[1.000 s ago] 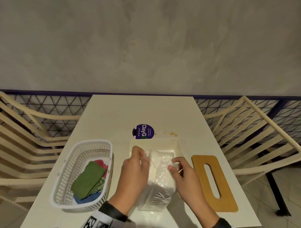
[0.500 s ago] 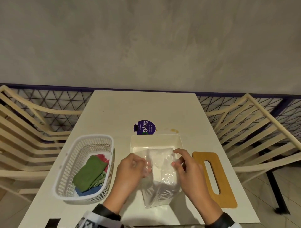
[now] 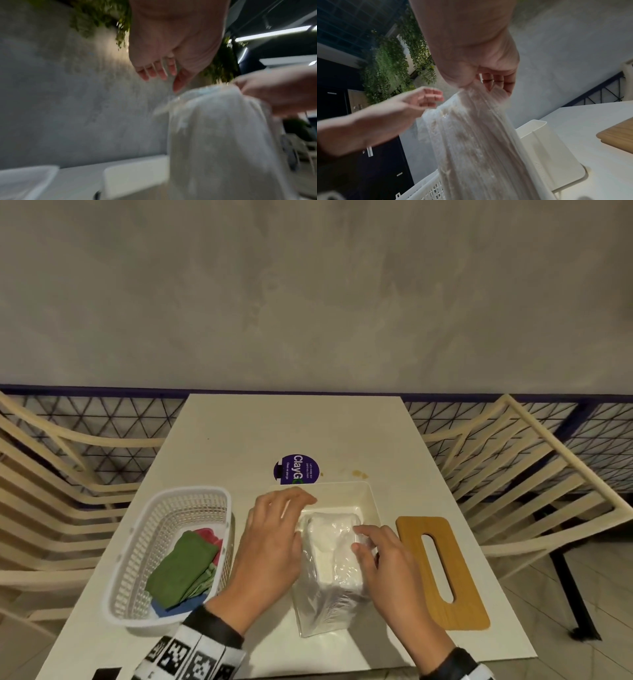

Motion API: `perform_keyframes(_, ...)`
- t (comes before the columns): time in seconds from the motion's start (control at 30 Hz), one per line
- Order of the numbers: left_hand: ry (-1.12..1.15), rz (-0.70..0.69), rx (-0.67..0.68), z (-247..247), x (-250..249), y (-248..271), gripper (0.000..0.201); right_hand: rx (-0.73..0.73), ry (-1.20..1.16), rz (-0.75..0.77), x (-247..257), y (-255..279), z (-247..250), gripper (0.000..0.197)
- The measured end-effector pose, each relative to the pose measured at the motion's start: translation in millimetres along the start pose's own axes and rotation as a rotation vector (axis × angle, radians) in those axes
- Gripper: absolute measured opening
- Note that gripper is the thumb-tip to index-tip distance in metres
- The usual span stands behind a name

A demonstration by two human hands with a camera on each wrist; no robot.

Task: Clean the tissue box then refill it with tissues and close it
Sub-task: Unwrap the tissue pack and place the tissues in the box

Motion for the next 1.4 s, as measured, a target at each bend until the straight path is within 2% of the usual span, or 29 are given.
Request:
perform_keyframes(0.07, 0.116, -0.059, 0.037, 9, -8, -15, 0.034, -0.01, 0.013, 0.006, 0, 0, 0, 0.024)
perform_keyframes(0.1, 0.165, -0.067, 0.105, 8, -7, -21, 0.03, -0.015, 0.013, 0.007, 0, 0, -1, 0.024)
perform_keyframes(0.2, 0.062, -0.083, 0.457, -6, 1, -32, 0.037, -0.011, 0.01, 0.004, 0, 1, -1, 0.023)
perform_keyframes(0.27, 0.047, -0.056, 0.525, -13, 9, -35, 0.029, -0.01, 0.016, -0.006, -1, 0, 1, 0.023)
perform_keyframes(0.37, 0.075, -0.052, 0.466, -13, 10, -39, 0.013, -0.013, -0.01, -0.012, -3, -3, 3, 0.022)
perform_keyframes(0.43, 0.081, -0.009, 0.347, -10, 5, -50, 0.013, -0.01, -0.031, -0.004, -3, -2, 3, 0.022)
perform_keyframes(0.47, 0.113, 0.068, 0.258, -9, 4, -58, 0.016, -0.011, -0.042, -0.001, -3, -2, 3, 0.022)
perform_keyframes(0.53, 0.239, 0.31, 0.135, -15, 14, -72, 0.016, -0.013, -0.06, 0.002, -3, 0, 0, 0.022)
perform_keyframes(0.6, 0.326, 0.561, 0.156, -29, 28, -80, 0.015, -0.022, -0.056, 0.001, -3, 1, -1, 0.02)
perform_keyframes(0.67, 0.409, 0.697, 0.251, -42, 33, -76, 0.021, -0.03, -0.054, 0.005, -4, 2, -1, 0.018)
perform_keyframes(0.73, 0.447, 0.683, 0.289, -42, 30, -71, 0.024, -0.028, -0.053, 0.01, -6, 2, 0, 0.018)
perform_keyframes(0.83, 0.547, 0.651, 0.308, -36, 32, -71, 0.044, -0.023, -0.062, -0.002, -9, 1, -1, 0.019)
perform_keyframes(0.9, 0.638, 0.678, 0.317, -36, 36, -68, 0.035, -0.046, -0.079, 0.014, -7, 0, 0, 0.017)
perform_keyframes(0.93, 0.648, 0.697, 0.29, -38, 38, -66, 0.029, -0.092, -0.095, 0.071, -3, 0, 3, 0.013)
perform_keyframes(1.0, 0.619, 0.719, 0.209, -42, 39, -66, 0.026, -0.156, -0.161, 0.279, 9, 3, 12, 0.005)
perform_keyframes(1.07, 0.613, 0.74, 0.137, -42, 40, -69, 0.027, -0.035, -0.24, 0.494, 16, 7, 18, 0.01)
perform_keyframes(1.13, 0.617, 0.749, 0.13, -41, 43, -73, 0.031, 0.112, -0.262, 0.623, 14, 15, 22, 0.01)
perform_keyframes(1.23, 0.662, 0.787, 0.153, -38, 45, -74, 0.03, 0.196, -0.185, 0.71, -5, 28, 21, 0.009)
perform_keyframes(1.33, 0.754, 0.856, 0.199, -40, 40, -71, 0.025, 0.222, 0.006, 0.801, -25, 35, 12, 0.023)
perform_keyframes(1.4, 0.789, 0.862, 0.207, -38, 36, -71, 0.026, 0.251, 0.054, 0.764, -29, 35, 10, 0.022)
Point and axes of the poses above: each hand's wrist, its own y-axis away from the middle knuckle, its own z-axis out of the back of the hand, x = y × z, the point moved 2 cm from there along -y, towards the middle knuckle, and after that the axes turned 12 degrees about -z, right-handed, at the moved point
